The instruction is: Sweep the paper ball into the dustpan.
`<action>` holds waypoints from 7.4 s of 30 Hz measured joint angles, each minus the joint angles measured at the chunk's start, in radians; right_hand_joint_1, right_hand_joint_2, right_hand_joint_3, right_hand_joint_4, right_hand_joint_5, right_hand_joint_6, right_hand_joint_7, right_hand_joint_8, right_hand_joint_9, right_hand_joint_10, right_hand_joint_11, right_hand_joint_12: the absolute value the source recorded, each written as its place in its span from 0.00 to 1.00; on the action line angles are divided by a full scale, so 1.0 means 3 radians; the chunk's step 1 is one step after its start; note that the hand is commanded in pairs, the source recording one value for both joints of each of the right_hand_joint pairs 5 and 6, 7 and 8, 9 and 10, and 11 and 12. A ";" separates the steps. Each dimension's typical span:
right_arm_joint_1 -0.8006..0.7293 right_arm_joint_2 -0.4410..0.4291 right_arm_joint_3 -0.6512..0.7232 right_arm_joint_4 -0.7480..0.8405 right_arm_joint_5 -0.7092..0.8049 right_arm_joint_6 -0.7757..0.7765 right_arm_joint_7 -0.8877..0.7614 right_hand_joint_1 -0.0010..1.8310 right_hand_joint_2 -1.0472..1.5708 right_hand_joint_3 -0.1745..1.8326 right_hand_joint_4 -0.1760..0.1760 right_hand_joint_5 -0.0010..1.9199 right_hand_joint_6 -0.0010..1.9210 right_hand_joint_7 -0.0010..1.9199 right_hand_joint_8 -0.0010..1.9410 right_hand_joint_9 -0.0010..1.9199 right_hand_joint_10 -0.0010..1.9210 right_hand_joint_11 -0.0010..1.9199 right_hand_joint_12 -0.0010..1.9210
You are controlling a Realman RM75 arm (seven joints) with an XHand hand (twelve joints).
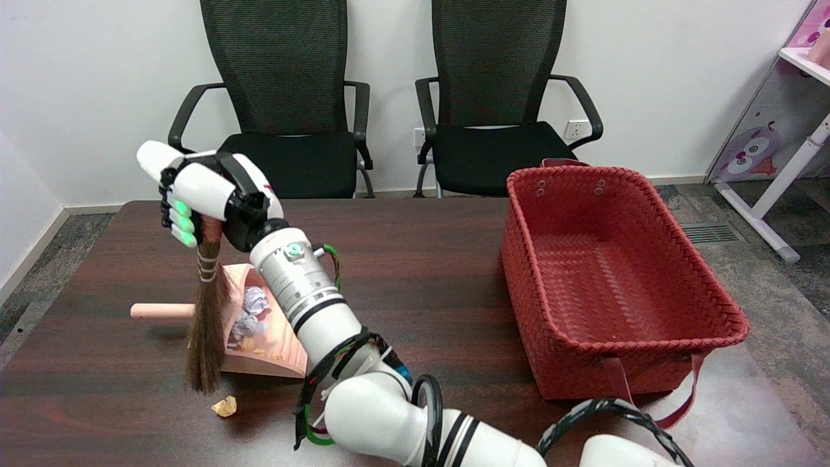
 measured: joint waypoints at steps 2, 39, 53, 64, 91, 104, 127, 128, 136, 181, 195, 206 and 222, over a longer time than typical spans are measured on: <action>0.0026 0.0036 -0.0025 -0.0036 0.0002 0.0002 0.0060 0.52 0.95 0.73 0.44 1.00 1.00 1.00 0.99 1.00 1.00 1.00 1.00; -0.0037 0.1175 -0.0190 -0.1065 0.0092 0.0505 -0.0620 0.55 1.00 0.45 0.55 1.00 1.00 1.00 0.99 1.00 1.00 1.00 1.00; -0.0176 0.1581 -0.0291 -0.1428 0.0343 0.0539 -0.0766 0.55 1.00 0.56 0.56 1.00 1.00 1.00 0.99 1.00 1.00 1.00 1.00; -0.0471 0.1673 -0.0449 -0.1827 0.0408 0.0477 -0.0823 0.54 1.00 0.73 0.54 1.00 1.00 1.00 0.99 1.00 1.00 1.00 1.00; -0.1140 0.0930 -0.0912 -0.1988 0.0487 0.0084 -0.0890 0.50 0.94 0.95 0.50 1.00 1.00 1.00 0.99 1.00 1.00 1.00 1.00; -0.1132 0.0559 -0.0949 -0.1475 0.0664 -0.0182 -0.0595 0.50 0.91 0.93 0.50 1.00 1.00 1.00 0.99 1.00 1.00 1.00 1.00; -0.0869 0.0197 -0.0758 -0.0835 0.0748 -0.0458 -0.0456 0.49 0.93 0.87 0.46 1.00 1.00 1.00 0.99 1.00 1.00 1.00 1.00; -0.0859 0.0197 -0.0749 -0.0832 0.0748 -0.0462 -0.0454 0.49 0.94 0.86 0.46 1.00 1.00 1.00 0.99 1.00 1.00 1.00 1.00; -0.0794 0.0202 -0.0676 -0.0778 0.0660 -0.0478 -0.0446 0.48 0.96 0.79 0.46 1.00 1.00 1.00 0.99 1.00 1.00 1.00 1.00; -0.0962 0.0390 -0.0233 -0.0920 0.0268 -0.0395 -0.0740 0.50 1.00 0.65 0.50 1.00 1.00 1.00 0.99 1.00 1.00 1.00 1.00; -0.1157 0.0480 -0.0105 -0.1086 0.0293 -0.0385 -0.0799 0.52 1.00 0.67 0.50 1.00 1.00 1.00 0.99 1.00 1.00 1.00 1.00; -0.1297 0.0636 -0.0070 -0.1304 0.0496 -0.0379 -0.0820 0.52 1.00 0.71 0.54 1.00 1.00 1.00 0.99 1.00 1.00 1.00 1.00; -0.1395 0.0986 -0.0022 -0.1683 0.0790 -0.0377 -0.0858 0.55 1.00 0.65 0.61 1.00 1.00 1.00 0.99 1.00 1.00 1.00 1.00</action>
